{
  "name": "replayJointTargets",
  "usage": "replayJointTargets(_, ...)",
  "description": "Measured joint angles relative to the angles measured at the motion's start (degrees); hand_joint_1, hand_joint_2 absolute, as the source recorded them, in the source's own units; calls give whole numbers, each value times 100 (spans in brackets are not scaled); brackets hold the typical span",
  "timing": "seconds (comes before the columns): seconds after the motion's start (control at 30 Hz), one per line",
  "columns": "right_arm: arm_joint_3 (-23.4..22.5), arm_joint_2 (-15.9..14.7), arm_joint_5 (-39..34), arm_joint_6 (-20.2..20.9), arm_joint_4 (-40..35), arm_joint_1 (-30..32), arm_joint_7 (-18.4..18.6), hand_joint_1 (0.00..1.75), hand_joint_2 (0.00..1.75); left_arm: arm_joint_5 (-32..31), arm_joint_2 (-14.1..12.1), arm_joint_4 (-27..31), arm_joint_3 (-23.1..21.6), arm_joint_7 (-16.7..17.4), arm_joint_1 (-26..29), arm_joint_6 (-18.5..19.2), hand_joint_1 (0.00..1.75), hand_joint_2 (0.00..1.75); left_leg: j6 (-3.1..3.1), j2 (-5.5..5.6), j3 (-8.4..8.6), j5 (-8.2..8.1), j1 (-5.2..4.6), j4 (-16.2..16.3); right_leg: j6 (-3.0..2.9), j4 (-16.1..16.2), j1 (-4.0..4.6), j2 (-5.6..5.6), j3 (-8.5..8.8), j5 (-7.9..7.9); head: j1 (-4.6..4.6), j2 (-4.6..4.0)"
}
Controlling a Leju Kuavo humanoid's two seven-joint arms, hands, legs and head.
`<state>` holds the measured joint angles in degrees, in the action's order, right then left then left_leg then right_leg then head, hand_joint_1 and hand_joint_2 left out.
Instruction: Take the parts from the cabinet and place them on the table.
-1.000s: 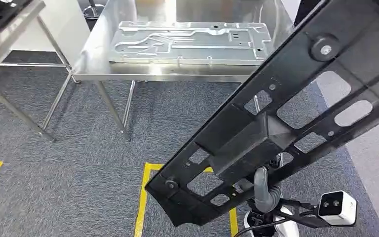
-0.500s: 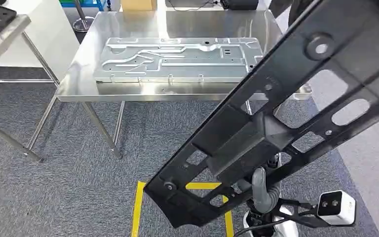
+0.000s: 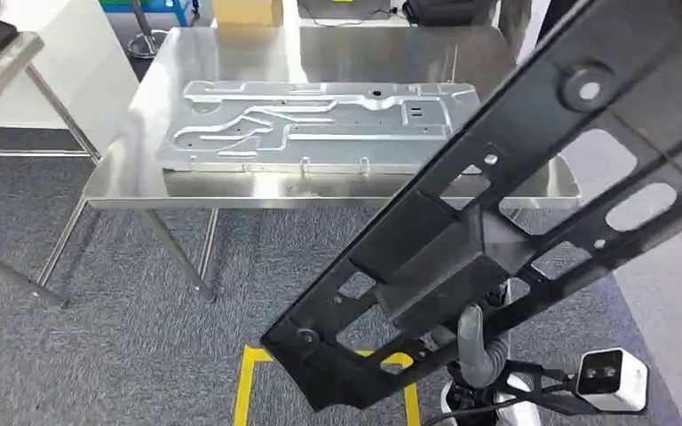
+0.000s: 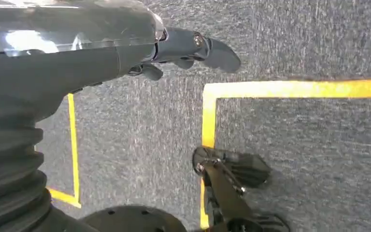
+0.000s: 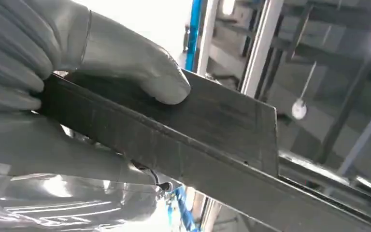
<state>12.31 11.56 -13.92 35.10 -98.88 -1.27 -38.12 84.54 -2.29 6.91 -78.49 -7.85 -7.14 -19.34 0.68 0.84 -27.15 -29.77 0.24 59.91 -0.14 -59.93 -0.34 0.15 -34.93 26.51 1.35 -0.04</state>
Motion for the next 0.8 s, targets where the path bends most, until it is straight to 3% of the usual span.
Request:
replayJointTargets(0.07, -2, 2, 2, 4, -9, 6, 0, 175, 175, 2, -2, 0, -9, 15, -22, 0, 0, 175, 47, -22, -159, 76, 29, 371, -82, 123, -24, 1, 248, 44, -4, 0)
replayJointTargets(0.1, -2, 4, 9, 9, -11, 5, 0, 175, 175, 9, 0, 0, -13, 22, -35, -2, 0, 175, 66, -36, -356, 106, 30, 677, -114, 159, -23, -4, 337, 94, -39, 0)
replayJointTargets(0.17, -2, 7, 15, 11, -15, 4, 11, 175, 175, 22, 11, 0, -22, 33, -22, -2, 0, 175, 61, -40, -867, -128, 37, 1263, -139, 199, -18, -10, 479, 204, -41, 0)
replayJointTargets(0.2, -2, 7, 22, 11, -15, 11, 33, 175, 175, 46, 13, 0, -22, 42, 4, -2, 0, 175, 87, -40, -1164, -406, 38, 1486, -145, 209, -17, -1, 581, 297, -39, 0)
replayJointTargets(0.23, -2, 7, 24, 11, -15, 15, 46, 175, 175, 54, 15, 0, -24, 44, 22, -2, 0, 175, 70, -41, -1329, -573, 38, 1503, -140, 211, -17, 15, 670, 373, -44, 0)
replayJointTargets(0.27, -2, 7, 24, 11, -15, 19, 59, 175, 175, 61, 15, 0, -24, 46, 36, -2, 0, 175, 58, -42, -1427, -612, 39, 1357, -134, 211, -17, 30, 778, 460, -41, 0)
replayJointTargets(0.3, -2, 7, 26, 9, -15, 22, 66, 175, 175, 63, 13, 0, -24, 46, 46, -2, 0, 175, 37, -42, -1445, -508, 39, 1082, -123, 211, -17, 40, 891, 550, -41, 0)
replayJointTargets(0.33, -2, 7, 31, 9, -15, 23, 66, 175, 175, 63, 13, 0, -24, 46, 55, -4, 0, 175, 23, -43, -1423, -194, 39, 692, -107, 211, -13, 44, 1015, 656, -44, 0)
replayJointTargets(0.37, -2, 7, 31, 9, -15, 23, 64, 175, 175, 63, 13, 0, -24, 46, 61, -4, 0, 175, 7, -44, -1412, 12, 39, 519, -100, 211, -10, 43, 1059, 701, -44, 0)
replayJointTargets(0.5, -2, 7, 31, 9, -15, 24, 63, 175, 175, 65, 13, 0, -24, 44, 64, -2, 0, 175, 2, -45, -1410, 81, 39, 470, -98, 211, -10, 43, 1073, 713, -42, 0)
replayJointTargets(0.53, -4, 7, 31, 7, -13, 32, 63, 175, 175, 68, 11, 0, -24, 46, 93, -2, 0, 175, -43, -53, -1410, 910, 36, 113, -82, 211, -13, 47, 1157, 823, -35, -2)
replayJointTargets(0.57, -9, 5, 39, 4, -2, 51, 59, 175, 175, 76, 13, 0, -28, 46, 108, -4, 0, 175, -46, -51, -1326, 810, -33, 147, 9, 238, -14, 84, 1260, 958, -32, 0)
replayJointTargets(0.6, -4, 13, 44, 4, -31, 23, 46, 175, 175, 87, 2, -2, -28, 37, 34, -13, 0, 175, -174, -32, -1144, 691, -77, 47, 106, 98, -49, 77, 1366, 819, -39, 0)
replayJointTargets(0.63, -4, 13, 44, 2, -50, 3, 50, 175, 175, 90, 4, -2, -28, 35, 11, -15, 0, 175, -191, -11, -1010, 651, -43, -18, 127, -274, -67, 63, 1176, 657, -44, 0)
replayJointTargets(0.67, -7, 11, 50, 2, -48, 0, 55, 175, 175, 94, 0, -2, -28, 31, 0, -15, 0, 175, -221, -16, -896, 580, -32, -60, 143, -746, -59, 44, 876, 445, -33, -2)
replayJointTargets(0.7, -7, 9, 50, 2, -46, 14, 48, 175, 175, 94, -2, -4, -28, 31, -9, -18, 0, 175, -249, -21, -796, 514, -25, -90, 157, -1131, -57, 37, 538, 426, -28, 0)
replayJointTargets(0.73, -7, 9, 52, -2, -44, 30, 46, 175, 175, 96, -2, -4, -28, 31, -6, -17, 0, 175, -253, -21, -687, 436, -26, -118, 172, -1398, -61, 34, 224, 581, -31, 0)
replayJointTargets(0.8, -9, 0, 52, -4, -31, 58, 20, 175, 175, 105, -2, -4, -28, 31, 13, -20, 0, 175, -262, -1, -438, 248, -20, -151, 200, -1527, -62, 23, -272, 1170, -31, 0)
